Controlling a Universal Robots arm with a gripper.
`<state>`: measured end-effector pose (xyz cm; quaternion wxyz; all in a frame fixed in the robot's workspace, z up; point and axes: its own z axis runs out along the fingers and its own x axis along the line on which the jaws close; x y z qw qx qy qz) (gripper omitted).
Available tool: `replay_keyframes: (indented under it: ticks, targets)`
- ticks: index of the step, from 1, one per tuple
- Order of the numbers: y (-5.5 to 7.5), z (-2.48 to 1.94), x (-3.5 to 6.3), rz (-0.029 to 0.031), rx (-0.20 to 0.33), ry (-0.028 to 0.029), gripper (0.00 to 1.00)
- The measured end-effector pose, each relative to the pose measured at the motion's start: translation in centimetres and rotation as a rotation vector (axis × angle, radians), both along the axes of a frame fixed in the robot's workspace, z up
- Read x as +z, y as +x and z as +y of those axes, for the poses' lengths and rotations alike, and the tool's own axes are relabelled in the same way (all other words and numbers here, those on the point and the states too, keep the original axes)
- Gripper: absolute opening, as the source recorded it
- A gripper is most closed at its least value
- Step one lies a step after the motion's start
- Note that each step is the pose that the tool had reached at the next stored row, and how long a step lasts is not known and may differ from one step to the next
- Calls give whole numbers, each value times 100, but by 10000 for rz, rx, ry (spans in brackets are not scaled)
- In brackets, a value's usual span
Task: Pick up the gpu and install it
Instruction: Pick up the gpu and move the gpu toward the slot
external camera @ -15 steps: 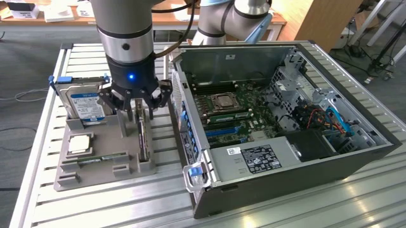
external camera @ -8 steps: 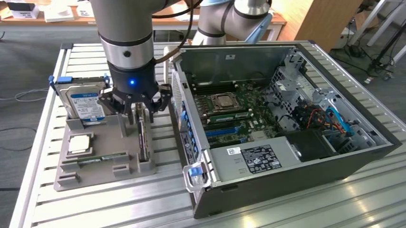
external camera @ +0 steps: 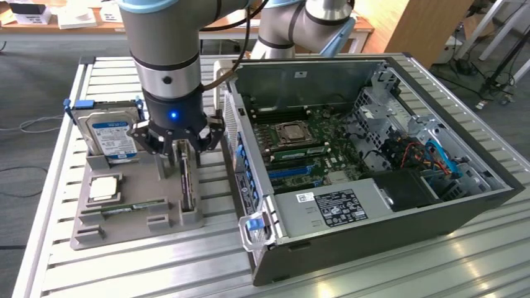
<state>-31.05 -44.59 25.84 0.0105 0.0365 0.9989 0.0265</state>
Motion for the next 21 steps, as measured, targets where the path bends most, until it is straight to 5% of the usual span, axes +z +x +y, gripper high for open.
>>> replay_keyframes:
  ticks: [6,15,21]
  targets:
    - [0,-2,-42,4,4,-1,50]
    - [-1,-77,-44,2,2,0,50]
    - [0,-79,-133,2,3,0,50]
